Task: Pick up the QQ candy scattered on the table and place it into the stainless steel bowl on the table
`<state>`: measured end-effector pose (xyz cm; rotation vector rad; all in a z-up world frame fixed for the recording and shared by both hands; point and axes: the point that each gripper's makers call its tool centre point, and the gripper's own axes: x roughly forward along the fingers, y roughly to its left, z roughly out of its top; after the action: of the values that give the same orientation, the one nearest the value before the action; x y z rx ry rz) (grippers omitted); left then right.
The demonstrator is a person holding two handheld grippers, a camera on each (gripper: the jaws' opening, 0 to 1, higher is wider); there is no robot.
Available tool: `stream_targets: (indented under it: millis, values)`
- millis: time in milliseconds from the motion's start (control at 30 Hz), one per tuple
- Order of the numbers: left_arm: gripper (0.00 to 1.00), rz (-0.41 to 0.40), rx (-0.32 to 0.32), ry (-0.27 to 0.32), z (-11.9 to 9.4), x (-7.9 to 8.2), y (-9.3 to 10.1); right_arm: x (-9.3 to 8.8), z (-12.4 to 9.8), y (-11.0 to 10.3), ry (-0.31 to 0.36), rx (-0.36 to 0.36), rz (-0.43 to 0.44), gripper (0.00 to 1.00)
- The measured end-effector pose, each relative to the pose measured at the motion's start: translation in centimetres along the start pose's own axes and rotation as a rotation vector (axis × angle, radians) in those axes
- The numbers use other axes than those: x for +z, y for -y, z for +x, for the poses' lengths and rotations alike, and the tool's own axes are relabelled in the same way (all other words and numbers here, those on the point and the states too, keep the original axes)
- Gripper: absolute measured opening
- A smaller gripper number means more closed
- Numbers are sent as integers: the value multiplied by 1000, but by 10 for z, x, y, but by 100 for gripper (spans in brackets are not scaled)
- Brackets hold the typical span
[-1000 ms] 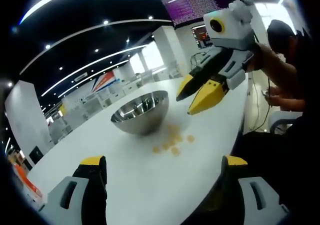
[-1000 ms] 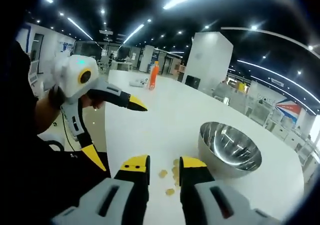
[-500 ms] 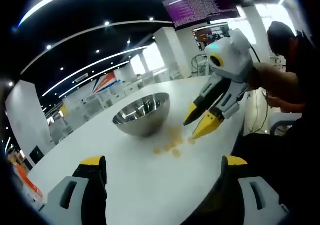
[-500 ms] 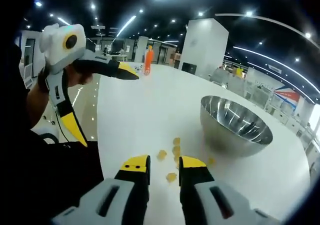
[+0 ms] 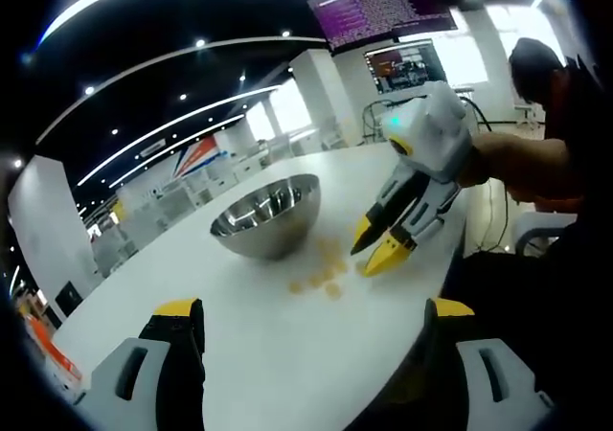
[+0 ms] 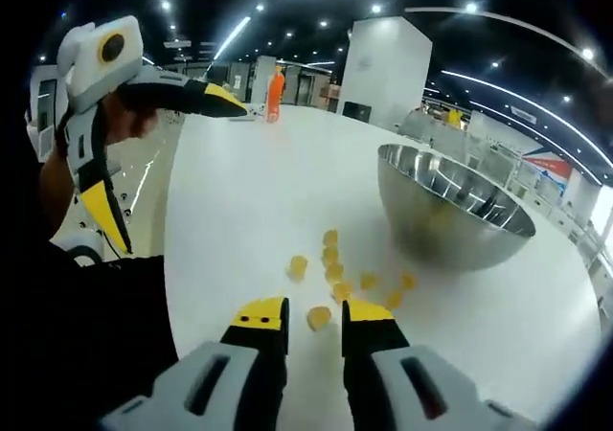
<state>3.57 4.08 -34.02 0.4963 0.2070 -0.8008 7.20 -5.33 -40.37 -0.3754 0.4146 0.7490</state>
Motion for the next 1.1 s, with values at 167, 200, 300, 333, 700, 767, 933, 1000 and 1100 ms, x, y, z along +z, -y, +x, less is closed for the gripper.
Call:
stream_targets:
  millis: [167,200,300,333,700,767,933,1000,1100]
  values:
    - [95,2,1,2,-1,1,0,-2,1,-2,-3,2,6,19]
    - [95,3,1,1,-1,1,0,-2,1,-2,-5,2,5,19]
    - [95,4,0,0,-1,1,0,-3,2,-2,-6,4,7,18]
    - [95,5,0,-1,-1,1,0,-4,2,-2,-6,4,8,18]
    - [95,5,0,-3,-1,0,1,-5,3,-4,-8,7,12,18]
    - [95,5,0,-5,-1,-1,1,-6,3,-5,-7,8,14,16]
    - [95,10,-2,-9,-1,-2,2,-9,4,-2,-15,-4,10,7]
    - [95,8,-4,-8,0,-2,2,-9,4,-2,-11,-13,0,6]
    - [95,10,-6,-4,-1,-1,3,-8,4,-2,-9,-14,-9,6]
